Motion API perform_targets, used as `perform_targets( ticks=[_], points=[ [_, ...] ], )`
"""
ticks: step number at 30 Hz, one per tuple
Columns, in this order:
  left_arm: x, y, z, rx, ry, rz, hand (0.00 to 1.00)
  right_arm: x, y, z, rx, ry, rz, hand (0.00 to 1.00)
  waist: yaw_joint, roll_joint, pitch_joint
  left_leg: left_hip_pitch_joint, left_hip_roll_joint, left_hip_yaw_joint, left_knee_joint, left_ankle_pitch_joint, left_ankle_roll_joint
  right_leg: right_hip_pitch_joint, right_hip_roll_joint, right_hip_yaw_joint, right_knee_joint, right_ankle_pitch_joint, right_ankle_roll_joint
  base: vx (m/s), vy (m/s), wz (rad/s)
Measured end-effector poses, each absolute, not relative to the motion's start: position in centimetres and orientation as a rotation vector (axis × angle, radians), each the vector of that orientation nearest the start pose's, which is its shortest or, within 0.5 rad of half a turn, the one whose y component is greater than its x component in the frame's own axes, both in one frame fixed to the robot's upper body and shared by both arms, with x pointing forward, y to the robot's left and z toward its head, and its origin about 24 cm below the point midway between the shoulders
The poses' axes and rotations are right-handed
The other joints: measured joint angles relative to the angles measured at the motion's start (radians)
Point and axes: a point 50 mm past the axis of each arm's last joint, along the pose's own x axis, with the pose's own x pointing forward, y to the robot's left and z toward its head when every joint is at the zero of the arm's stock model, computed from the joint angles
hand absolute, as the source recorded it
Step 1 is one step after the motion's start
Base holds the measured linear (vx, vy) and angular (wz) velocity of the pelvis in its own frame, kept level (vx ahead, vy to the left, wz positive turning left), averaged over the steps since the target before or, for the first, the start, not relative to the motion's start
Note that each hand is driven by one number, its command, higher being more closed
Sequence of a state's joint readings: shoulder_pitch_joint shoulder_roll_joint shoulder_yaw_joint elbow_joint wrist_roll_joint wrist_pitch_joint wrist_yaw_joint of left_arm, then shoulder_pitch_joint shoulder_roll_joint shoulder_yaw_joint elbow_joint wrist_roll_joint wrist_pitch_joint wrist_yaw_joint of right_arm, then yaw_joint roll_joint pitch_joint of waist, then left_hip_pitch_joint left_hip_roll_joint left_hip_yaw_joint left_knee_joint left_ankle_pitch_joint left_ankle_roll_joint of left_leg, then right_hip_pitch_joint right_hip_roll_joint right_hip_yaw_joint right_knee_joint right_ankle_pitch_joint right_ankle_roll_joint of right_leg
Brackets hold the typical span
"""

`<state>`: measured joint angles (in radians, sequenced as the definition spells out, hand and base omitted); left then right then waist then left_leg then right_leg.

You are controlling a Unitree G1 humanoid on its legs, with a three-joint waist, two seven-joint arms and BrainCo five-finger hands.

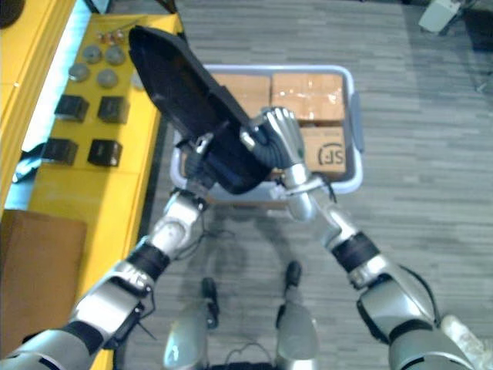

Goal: Walk over and take plastic housings, then place them on the shelf

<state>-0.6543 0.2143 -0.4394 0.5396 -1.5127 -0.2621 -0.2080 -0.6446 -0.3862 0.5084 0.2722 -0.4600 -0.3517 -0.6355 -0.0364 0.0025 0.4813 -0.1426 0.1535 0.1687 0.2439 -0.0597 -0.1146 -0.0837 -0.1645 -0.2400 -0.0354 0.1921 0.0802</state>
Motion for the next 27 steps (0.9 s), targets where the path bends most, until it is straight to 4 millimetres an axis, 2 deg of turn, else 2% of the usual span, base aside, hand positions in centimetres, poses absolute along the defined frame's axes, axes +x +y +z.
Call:
perform_targets(
  ticks=[2,4,5,7,8,11,15,19,23,27],
  points=[
    [34.7,9.3,10.0,-1.054,-0.094,-0.408,1.00,30.7,-8.6,15.9,-0.701,-0.949,0.029,0.00,0.004,0.007,-0.011,0.018,0.000,-0.004,-0.014,0.000,0.000,0.018,0.001,-0.007,-0.003,-0.006,-0.002,0.02,-0.004,0.07],
    [33.8,9.8,8.9,-1.039,-0.088,-0.381,1.00,30.0,-8.7,14.8,-0.712,-0.925,0.043,0.00,0.007,0.009,-0.052,0.025,0.000,-0.005,-0.031,0.004,-0.004,0.018,0.003,-0.011,-0.006,-0.012,-0.002,0.05,-0.002,0.04],
    [33.5,9.8,8.4,-1.019,-0.083,-0.369,1.00,29.6,-9.0,13.9,-0.702,-0.888,0.043,0.00,0.020,0.011,-0.074,0.040,0.001,-0.004,-0.048,0.008,-0.010,0.027,0.005,-0.012,-0.006,-0.013,-0.001,0.10,-0.003,0.12],
    [33.1,9.7,8.3,-0.968,-0.072,-0.352,1.00,29.0,-9.5,13.0,-0.685,-0.836,0.025,0.00,0.022,0.012,-0.091,0.077,0.000,-0.017,-0.068,0.011,-0.013,0.067,0.006,-0.033,-0.006,-0.027,0.004,0.10,-0.007,0.19],
    [32.6,9.7,8.1,-0.942,-0.069,-0.342,1.00,28.5,-9.7,12.5,-0.666,-0.802,0.016,0.00,0.025,0.009,-0.123,0.087,0.001,-0.019,-0.078,0.011,-0.014,0.075,0.007,-0.037,-0.006,-0.033,0.006,0.06,-0.006,0.12],
    [31.9,10.4,7.8,-0.837,-0.079,-0.289,1.00,27.5,-10.1,11.7,-0.653,-0.757,-0.006,0.00,0.027,0.006,-0.186,0.120,-0.001,-0.012,-0.104,0.012,-0.015,0.094,0.007,-0.037,-0.010,-0.044,0.008,0.11,0.014,-0.01],
    [31.7,11.3,7.4,-0.618,-0.081,-0.162,1.00,27.1,-12.2,11.8,-0.563,-0.680,-0.099,0.00,0.026,0.000,-0.221,0.170,-0.002,0.003,-0.134,0.013,-0.016,0.124,0.008,-0.031,-0.016,-0.050,0.013,0.03,0.010,-0.09],
    [29.5,14.2,4.6,-0.366,-0.015,0.072,1.00,25.3,-16.3,12.9,-0.389,-0.651,-0.249,0.00,0.020,0.003,-0.256,0.208,0.000,0.018,-0.159,0.015,-0.021,0.146,0.013,-0.023,-0.029,-0.050,0.013,0.02,0.005,-0.10],
    [26.6,17.5,2.4,-0.171,0.026,0.347,1.00,22.7,-18.1,12.8,-0.160,-0.668,-0.269,0.00,0.020,0.000,-0.287,0.231,0.000,0.037,-0.183,0.018,-0.025,0.153,0.017,-0.009,-0.044,-0.051,0.015,-0.01,0.005,-0.12],
    [24.4,19.9,3.5,-0.022,-0.087,0.556,1.00,20.8,-19.7,11.5,0.065,-0.627,-0.332,0.00,0.020,-0.010,-0.302,0.232,0.001,0.037,-0.185,0.018,-0.026,0.152,0.017,-0.008,-0.044,-0.051,0.015,0.00,0.000,0.00]
  ],
)
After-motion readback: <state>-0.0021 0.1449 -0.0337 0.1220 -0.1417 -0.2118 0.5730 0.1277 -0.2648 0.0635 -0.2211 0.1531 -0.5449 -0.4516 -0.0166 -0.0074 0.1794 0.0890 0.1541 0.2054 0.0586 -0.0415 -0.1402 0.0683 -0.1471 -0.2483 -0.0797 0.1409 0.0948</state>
